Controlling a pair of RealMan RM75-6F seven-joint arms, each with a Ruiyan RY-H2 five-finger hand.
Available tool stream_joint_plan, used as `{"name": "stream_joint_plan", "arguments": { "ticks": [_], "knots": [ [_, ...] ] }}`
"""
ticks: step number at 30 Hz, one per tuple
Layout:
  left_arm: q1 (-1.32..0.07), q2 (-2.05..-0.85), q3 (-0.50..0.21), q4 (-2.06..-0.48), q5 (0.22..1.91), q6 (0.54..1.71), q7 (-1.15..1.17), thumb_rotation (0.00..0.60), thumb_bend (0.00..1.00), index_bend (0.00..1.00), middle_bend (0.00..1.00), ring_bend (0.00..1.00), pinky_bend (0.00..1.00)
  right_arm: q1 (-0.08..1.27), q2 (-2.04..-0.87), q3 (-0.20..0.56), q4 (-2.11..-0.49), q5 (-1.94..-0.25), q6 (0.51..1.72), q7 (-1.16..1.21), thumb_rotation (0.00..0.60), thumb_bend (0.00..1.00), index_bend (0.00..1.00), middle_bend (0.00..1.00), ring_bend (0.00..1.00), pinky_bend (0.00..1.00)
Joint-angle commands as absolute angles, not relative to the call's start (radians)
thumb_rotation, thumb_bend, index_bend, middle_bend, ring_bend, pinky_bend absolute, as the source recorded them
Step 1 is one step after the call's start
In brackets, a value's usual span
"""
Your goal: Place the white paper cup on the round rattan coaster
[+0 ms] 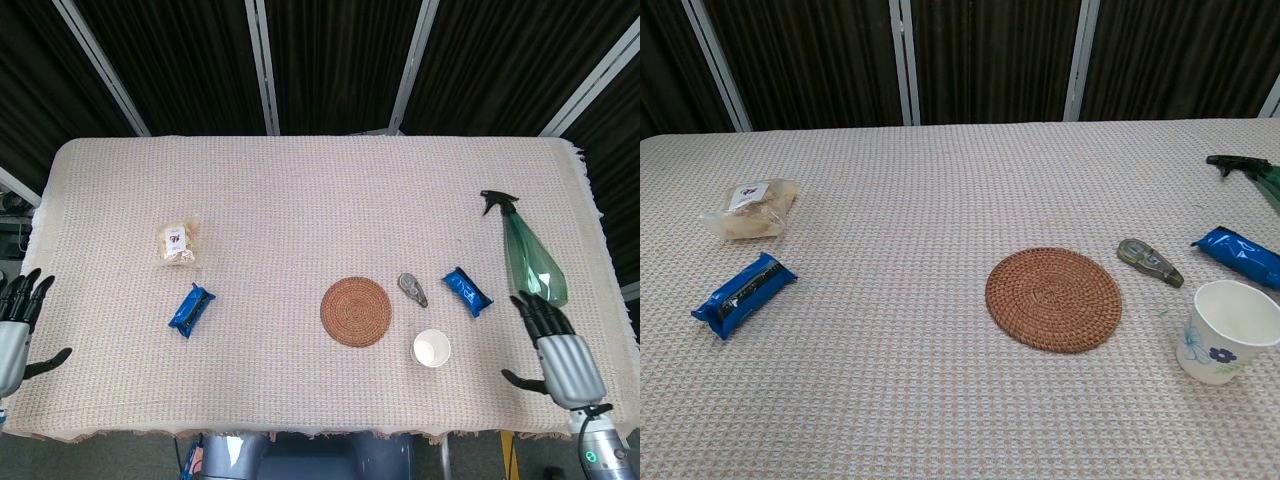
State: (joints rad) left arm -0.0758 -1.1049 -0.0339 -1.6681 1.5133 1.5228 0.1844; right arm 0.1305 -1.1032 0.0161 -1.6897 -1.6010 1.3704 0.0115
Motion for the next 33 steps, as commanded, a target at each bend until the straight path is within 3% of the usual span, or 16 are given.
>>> {"name": "stream_joint_plan", "arguments": {
  "ticks": [1, 9, 19, 28, 33],
  "knots": [
    [-0.075, -1.116, -0.042, -1.671, 1.51, 1.536, 0.218, 0.6, 0.0, 0.0, 0.0, 0.0, 0.0, 0.24, -1.061, -0.006, -1.746, -1.66, 1.221, 0.036, 0.6, 0.0, 0.0, 0.14, 0.16, 0.24],
    [-0.072, -1.122, -0.05, -1.675, 1.477, 1.53, 0.233, 0.6, 0.0, 0.0, 0.0, 0.0, 0.0, 0.349, -1.127, 0.017, -1.77, -1.603, 1.025, -0.182, 0.6, 0.07, 0.0, 0.16, 0.17, 0.25],
    [-0.063, -1.127, -0.051, -1.663, 1.479, 1.546, 0.234, 0.6, 0.0, 0.0, 0.0, 0.0, 0.0, 0.377, -1.183, 0.042, -1.785, -1.496, 0.986, -0.366, 0.6, 0.12, 0.04, 0.17, 0.18, 0.25],
    [-0.062, -1.125, -0.049, -1.666, 1.481, 1.544, 0.23, 0.6, 0.0, 0.0, 0.0, 0.0, 0.0, 0.389, -1.207, 0.048, -1.777, -1.408, 0.966, -0.423, 0.6, 0.19, 0.25, 0.38, 0.36, 0.27],
    [-0.061, -1.121, -0.05, -1.668, 1.481, 1.544, 0.224, 0.6, 0.0, 0.0, 0.0, 0.0, 0.0, 0.391, -1.22, 0.049, -1.785, -1.41, 0.982, -0.405, 0.6, 0.22, 0.28, 0.42, 0.38, 0.27]
  ]
}}
